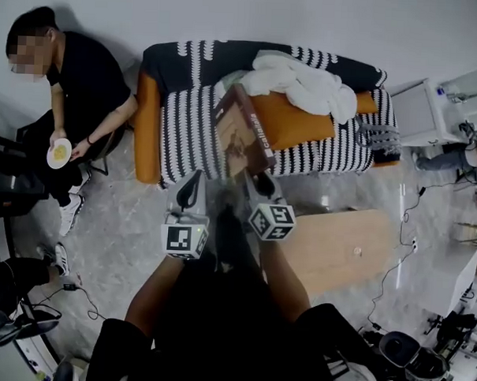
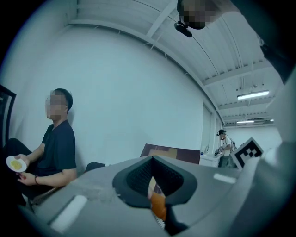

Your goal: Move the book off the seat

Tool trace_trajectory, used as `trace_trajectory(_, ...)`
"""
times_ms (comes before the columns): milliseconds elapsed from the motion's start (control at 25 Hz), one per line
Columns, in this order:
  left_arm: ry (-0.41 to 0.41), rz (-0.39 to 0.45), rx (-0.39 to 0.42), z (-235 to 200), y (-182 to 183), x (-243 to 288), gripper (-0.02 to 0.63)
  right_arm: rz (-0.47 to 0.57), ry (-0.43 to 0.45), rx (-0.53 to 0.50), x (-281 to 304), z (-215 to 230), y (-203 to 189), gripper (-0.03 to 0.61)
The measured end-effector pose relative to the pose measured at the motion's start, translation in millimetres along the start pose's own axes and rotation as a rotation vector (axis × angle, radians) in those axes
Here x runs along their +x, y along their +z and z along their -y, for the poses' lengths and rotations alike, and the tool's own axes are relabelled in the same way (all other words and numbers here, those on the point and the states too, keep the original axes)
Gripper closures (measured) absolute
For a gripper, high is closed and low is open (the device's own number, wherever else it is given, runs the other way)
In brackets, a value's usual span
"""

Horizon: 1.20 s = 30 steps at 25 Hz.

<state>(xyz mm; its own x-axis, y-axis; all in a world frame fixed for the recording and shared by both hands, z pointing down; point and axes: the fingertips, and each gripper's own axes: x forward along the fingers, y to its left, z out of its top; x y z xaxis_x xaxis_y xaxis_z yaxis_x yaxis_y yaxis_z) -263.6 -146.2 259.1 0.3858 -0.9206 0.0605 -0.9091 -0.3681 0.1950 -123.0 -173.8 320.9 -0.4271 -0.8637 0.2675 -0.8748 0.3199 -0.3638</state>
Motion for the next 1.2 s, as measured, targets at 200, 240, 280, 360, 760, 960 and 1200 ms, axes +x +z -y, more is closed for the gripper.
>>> trace_trajectory(200, -0.028, 0.053, 0.043, 10.1, 23.0, -26.9, 0.607, 0.051, -0.003, -0.009, -38.9, -25.0, 19.1, 0.422)
trace_trajectory(240, -0.029, 0.06, 0.043, 10.5, 26.1, -32.1, 0.607, 0.061, -0.004, -0.011, -46.1, -29.7, 23.5, 0.422)
trace_trajectory(280, -0.029, 0.066, 0.04, 10.9, 29.4, -36.8, 0.607, 0.072, -0.005, -0.015, -52.8, -33.9, 28.2, 0.422)
trace_trajectory(360, -0.028, 0.075, 0.035, 13.2, 36.5, -45.7, 0.607, 0.093, -0.006, -0.027, -66.2, -40.9, 37.5, 0.422)
trace_trajectory(760, -0.069, 0.083, 0.008, 22.8, 51.7, -78.4, 0.607, 0.156, -0.033, -0.061, -111.9, -61.4, 58.7, 0.422)
trace_trajectory(960, -0.094, 0.075, 0.0, 38.4, 54.5, -78.2, 0.607, 0.174, -0.052, -0.072, -128.5, -55.7, 72.5, 0.422)
trace_trajectory(1200, -0.114, 0.093, 0.006, 41.4, 59.7, -78.1, 0.607, 0.203, -0.052, -0.084, -131.9, -62.5, 79.6, 0.422)
